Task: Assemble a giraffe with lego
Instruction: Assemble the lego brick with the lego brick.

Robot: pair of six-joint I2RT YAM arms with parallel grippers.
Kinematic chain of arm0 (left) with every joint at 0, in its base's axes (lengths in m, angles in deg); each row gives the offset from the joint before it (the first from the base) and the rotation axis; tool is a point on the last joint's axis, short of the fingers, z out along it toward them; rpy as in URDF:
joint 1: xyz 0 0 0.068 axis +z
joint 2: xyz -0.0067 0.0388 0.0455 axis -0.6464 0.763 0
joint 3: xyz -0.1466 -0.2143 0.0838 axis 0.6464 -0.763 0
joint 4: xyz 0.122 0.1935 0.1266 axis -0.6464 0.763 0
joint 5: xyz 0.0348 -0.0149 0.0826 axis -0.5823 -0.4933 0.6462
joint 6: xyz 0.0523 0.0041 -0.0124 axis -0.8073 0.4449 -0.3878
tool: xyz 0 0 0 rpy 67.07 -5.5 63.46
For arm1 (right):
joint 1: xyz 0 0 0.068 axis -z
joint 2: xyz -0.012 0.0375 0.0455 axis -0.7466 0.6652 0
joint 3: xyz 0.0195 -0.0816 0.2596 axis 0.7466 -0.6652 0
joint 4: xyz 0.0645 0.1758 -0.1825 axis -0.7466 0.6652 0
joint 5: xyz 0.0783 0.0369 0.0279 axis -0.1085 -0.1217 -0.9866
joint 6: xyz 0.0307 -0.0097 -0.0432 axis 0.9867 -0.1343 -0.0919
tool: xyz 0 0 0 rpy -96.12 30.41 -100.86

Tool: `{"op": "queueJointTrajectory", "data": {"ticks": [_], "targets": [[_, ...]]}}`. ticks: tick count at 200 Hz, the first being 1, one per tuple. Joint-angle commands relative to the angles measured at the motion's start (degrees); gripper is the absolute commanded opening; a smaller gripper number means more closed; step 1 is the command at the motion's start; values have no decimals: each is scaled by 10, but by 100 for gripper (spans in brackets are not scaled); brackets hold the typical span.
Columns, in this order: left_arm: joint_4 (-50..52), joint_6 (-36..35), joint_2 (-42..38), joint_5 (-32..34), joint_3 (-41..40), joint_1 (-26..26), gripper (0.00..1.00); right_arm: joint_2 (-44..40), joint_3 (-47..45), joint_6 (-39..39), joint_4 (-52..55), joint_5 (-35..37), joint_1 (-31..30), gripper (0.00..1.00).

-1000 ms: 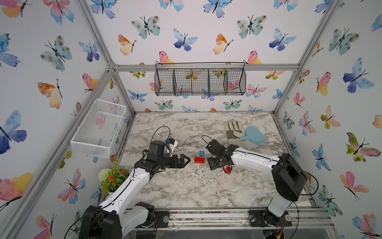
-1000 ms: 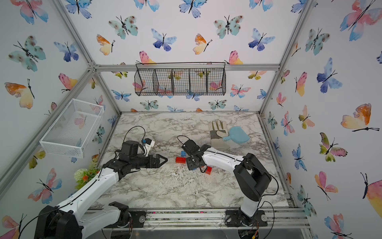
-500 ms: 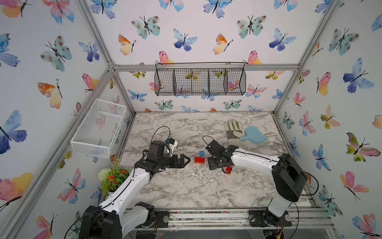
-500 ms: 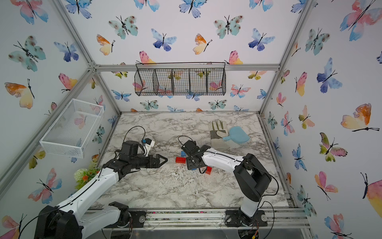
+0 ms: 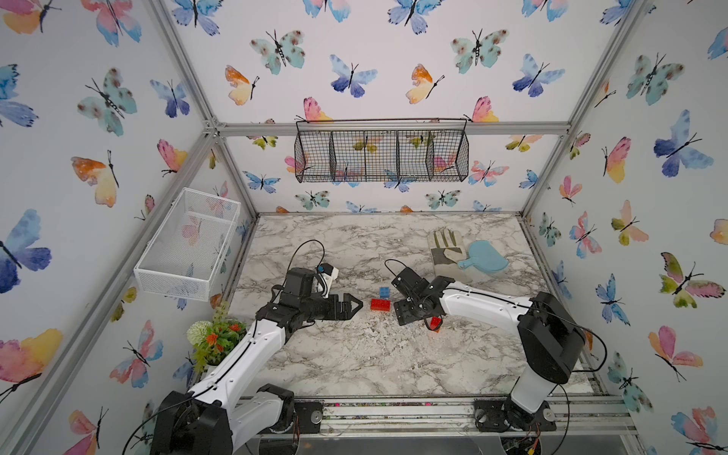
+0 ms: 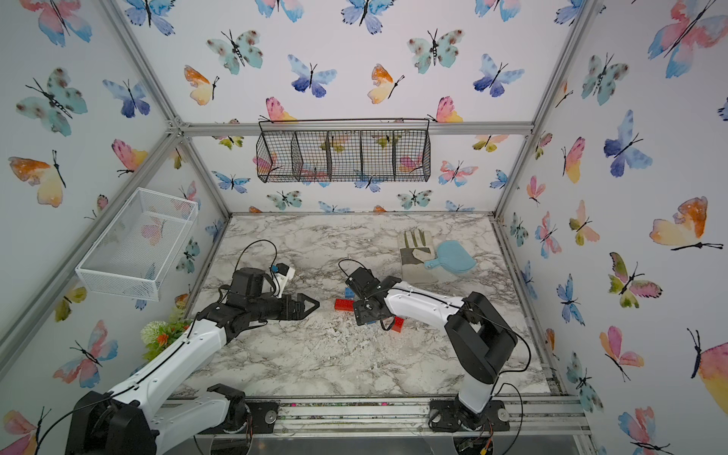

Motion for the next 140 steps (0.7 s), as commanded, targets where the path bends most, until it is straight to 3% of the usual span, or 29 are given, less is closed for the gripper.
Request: {"op": "queueJointTrajectory", "data": {"ticks": [1,140], "targets": [[5,-4,2,5,0,-4,98,0,15,-14,26,16,4,84],[4,-3,-2,9,-1,-5,98,5,26,-29,28,39,3,78]]}}
